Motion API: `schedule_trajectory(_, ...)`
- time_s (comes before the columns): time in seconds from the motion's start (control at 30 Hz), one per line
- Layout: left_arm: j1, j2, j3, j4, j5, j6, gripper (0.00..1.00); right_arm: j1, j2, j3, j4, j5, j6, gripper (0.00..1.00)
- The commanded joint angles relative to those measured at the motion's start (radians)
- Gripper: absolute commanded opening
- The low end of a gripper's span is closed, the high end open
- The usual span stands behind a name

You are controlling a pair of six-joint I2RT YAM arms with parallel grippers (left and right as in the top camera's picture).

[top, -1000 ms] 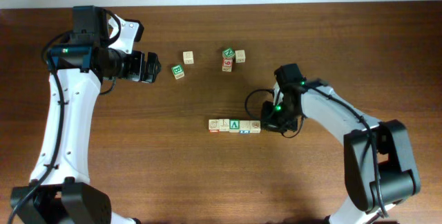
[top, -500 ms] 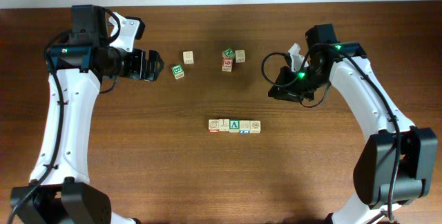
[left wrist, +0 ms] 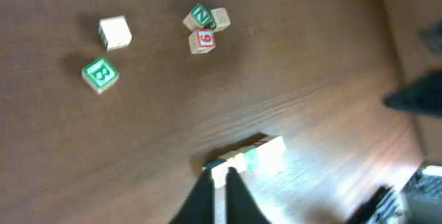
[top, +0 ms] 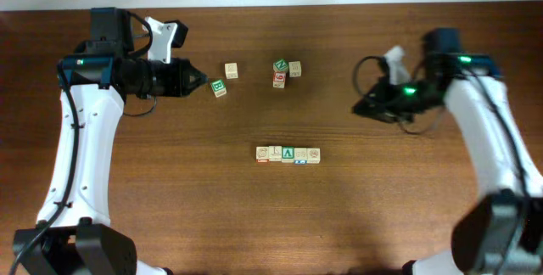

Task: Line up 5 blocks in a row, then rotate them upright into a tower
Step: 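Move both grippers down to opposite ends of the block row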

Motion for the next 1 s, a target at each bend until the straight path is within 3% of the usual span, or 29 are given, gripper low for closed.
schedule_trajectory(0.0, -0.041, 0.005, 0.004, -0.012, -0.153, -0.2, 0.0, -0.062, -0.066, 0.019, -0.089, 0.015, -0.106, 0.05)
schedule_trajectory(0.17, -0.163, 0.027, -0.019, -0.016, -0.468, -0.374, 0.0, -0.033, -0.064, -0.127, 0.001, 0.029, -0.106, 0.05)
schedule_trajectory(0.23, -0.207, 0.042, -0.019, -0.017, -0.505, -0.421, 0.0, -0.008, -0.064, -0.201, 0.068, 0.029, -0.093, 0.05)
schedule_trajectory(0.5, -0.293, 0.163, -0.093, -0.016, -0.479, -0.439, 0.0, 0.055, -0.063, -0.431, 0.364, 0.076, 0.078, 0.04)
schedule_trajectory(0.63, -0.293, 0.175, -0.186, 0.032, -0.45, -0.401, 0.0, 0.077, -0.047, -0.443, 0.386, 0.135, 0.1, 0.04)
schedule_trajectory(0.73, -0.293, 0.175, -0.29, 0.129, -0.327, -0.32, 0.0, 0.1, -0.013, -0.443, 0.401, 0.142, 0.105, 0.04)
schedule_trajectory(0.97, -0.293, 0.175, -0.425, 0.263, -0.267, -0.298, 0.0, 0.154, 0.062, -0.443, 0.428, 0.143, 0.116, 0.04)
